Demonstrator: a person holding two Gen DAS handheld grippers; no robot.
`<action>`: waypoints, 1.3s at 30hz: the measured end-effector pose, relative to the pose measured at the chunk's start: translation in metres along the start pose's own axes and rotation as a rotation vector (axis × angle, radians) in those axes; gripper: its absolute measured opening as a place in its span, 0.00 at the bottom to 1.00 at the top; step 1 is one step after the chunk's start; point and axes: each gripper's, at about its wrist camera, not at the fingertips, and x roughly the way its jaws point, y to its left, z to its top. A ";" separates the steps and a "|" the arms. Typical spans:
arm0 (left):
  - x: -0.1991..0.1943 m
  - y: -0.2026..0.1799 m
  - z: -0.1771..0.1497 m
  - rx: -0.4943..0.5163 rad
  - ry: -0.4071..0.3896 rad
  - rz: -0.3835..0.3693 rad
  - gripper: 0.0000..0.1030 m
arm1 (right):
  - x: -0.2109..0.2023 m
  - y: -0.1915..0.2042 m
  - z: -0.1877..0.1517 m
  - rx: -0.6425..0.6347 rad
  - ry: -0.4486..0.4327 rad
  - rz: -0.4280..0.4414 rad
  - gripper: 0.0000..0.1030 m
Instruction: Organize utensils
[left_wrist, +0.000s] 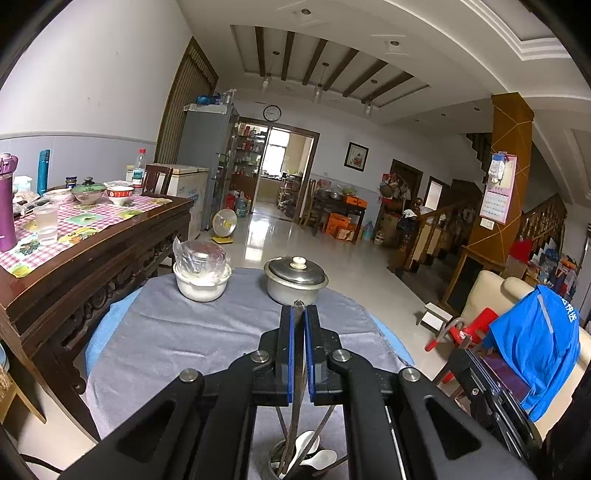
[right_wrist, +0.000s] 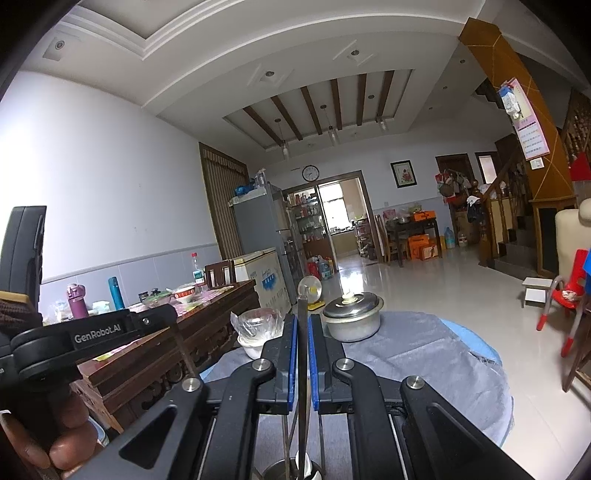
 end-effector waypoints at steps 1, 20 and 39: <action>0.002 0.001 -0.001 -0.002 0.004 0.001 0.05 | 0.000 0.000 -0.001 0.000 0.004 0.000 0.06; 0.041 0.008 -0.023 -0.005 0.123 0.035 0.05 | 0.039 -0.002 -0.028 -0.003 0.168 -0.006 0.06; 0.052 0.017 -0.037 -0.008 0.203 0.065 0.06 | 0.060 0.003 -0.045 0.016 0.290 0.012 0.06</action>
